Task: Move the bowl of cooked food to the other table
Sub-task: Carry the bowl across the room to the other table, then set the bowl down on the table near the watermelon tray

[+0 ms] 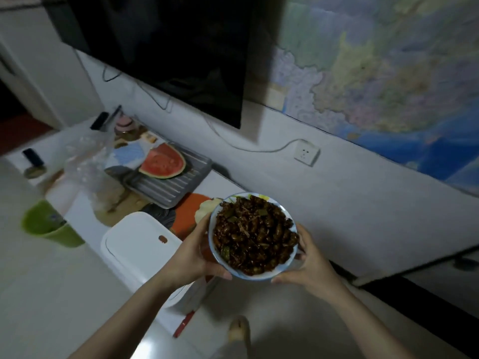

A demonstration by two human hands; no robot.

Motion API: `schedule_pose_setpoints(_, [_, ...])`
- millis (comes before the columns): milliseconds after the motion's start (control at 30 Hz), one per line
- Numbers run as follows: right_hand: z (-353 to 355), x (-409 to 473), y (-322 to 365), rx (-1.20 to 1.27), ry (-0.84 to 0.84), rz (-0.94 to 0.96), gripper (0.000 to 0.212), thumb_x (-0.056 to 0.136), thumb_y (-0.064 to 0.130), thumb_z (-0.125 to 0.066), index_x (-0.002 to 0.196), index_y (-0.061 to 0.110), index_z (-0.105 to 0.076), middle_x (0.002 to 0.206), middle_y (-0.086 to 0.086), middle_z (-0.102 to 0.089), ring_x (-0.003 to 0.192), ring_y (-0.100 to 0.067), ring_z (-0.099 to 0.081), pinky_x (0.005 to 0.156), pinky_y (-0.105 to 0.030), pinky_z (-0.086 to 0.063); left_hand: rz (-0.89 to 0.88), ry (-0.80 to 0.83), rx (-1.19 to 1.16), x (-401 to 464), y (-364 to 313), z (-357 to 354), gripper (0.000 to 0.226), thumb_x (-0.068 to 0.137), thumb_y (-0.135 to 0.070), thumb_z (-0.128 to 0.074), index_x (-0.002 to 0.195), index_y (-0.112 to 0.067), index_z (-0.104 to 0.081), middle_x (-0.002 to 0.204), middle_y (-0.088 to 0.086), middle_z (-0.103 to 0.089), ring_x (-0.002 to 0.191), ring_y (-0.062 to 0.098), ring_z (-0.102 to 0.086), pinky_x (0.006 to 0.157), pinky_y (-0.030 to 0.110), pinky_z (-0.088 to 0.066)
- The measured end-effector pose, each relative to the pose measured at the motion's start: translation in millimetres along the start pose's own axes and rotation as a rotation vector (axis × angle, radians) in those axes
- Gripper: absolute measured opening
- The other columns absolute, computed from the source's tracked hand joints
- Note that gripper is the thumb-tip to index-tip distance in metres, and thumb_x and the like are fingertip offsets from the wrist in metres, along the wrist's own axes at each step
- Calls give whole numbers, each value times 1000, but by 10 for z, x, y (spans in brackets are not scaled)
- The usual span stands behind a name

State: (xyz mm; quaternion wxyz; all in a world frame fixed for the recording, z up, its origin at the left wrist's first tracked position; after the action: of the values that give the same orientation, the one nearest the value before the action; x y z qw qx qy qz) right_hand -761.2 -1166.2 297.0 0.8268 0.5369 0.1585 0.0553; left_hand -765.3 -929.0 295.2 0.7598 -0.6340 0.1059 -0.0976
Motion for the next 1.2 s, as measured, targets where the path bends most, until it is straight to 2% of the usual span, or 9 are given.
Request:
schedule_pose_setpoints(133, [156,555,-110,-40,102,57,114,30,49,-94,122,67,-30,123,41,-50,120,-4,-52,101,-48,-49,52,-99,-7,312,224,-43,126,49,-10,-96,150,-25,-20,152,-10,-38,140,11,-38,113,49,-40])
schedule_pose_setpoints(333, [307,1381,-264,-71,246,68,116,32,43,-94,124,66,-27,123,46,-47,120,7,-49,94,-28,-52,185,-272,-23,765,481,-13,136,38,-48,-96,148,-28,-19,149,-3,-43,138,17,-40,112,55,-38])
schedule_pose_setpoints(400, [273,1653,-356,-85,321,64,115,31,48,-95,124,64,-29,124,45,-47,118,13,-48,88,-15,-50,240,-340,-29,853,625,10,140,36,-48,-96,150,-22,-17,150,1,-42,139,20,-40,112,56,-38])
schedule_pose_setpoints(700, [-179,3027,-889,-175,670,152,112,34,34,-97,125,50,-34,132,25,-44,122,6,-48,86,-14,-53,371,-701,7,1234,1593,16,122,47,-35,-98,144,-45,-25,144,-23,-46,137,17,-44,107,58,-44])
schedule_pose_setpoints(767, [-343,3314,-998,-147,749,142,107,42,16,-97,125,45,-35,131,23,-43,120,3,-49,87,-15,-53,403,-758,2,1313,1862,34,123,45,-31,-98,142,-48,-26,143,-24,-47,136,16,-45,107,54,-46])
schedule_pose_setpoints(867, [-628,3658,-1185,-138,835,161,101,50,0,-92,128,32,-36,127,22,-44,114,9,-50,80,-1,-47,489,-854,-13,1373,2260,68,126,36,-27,-97,135,-58,-27,134,-32,-52,130,4,-48,100,27,-52])
schedule_pose_setpoints(967, [-908,3882,-1386,-115,888,167,104,52,-5,-90,137,12,-33,131,10,-47,120,-3,-49,85,-2,-46,531,-912,-37,1444,2597,97,121,35,-25,-93,137,-45,-32,127,-22,-60,122,6,-54,94,32,-55])
schedule_pose_setpoints(1067, [-1139,4068,-1663,-118,898,197,102,51,-8,-89,129,27,-32,120,25,-41,103,27,-45,75,8,-39,574,-927,-50,1509,2961,123,123,37,-7,-95,141,-31,-32,127,-12,-60,118,7,-55,86,17,-54])
schedule_pose_setpoints(1200, [-1313,4254,-2032,-142,912,169,112,48,-6,-91,128,39,-27,128,20,-42,118,2,-47,86,-2,-46,603,-927,-90,1606,3379,89,123,41,3,-94,141,-33,-32,125,-15,-60,116,1,-55,80,9,-53])
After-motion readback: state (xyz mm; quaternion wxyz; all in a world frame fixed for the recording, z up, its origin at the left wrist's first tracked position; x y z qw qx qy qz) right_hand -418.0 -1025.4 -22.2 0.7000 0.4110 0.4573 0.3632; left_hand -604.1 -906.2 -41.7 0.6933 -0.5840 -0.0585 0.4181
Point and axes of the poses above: each hand's wrist, its own x-axis towards the middle knuckle, its own z-axis out of the back of the hand, y = z × x, the point moved 6 cm from there along x, towards the middle knuckle
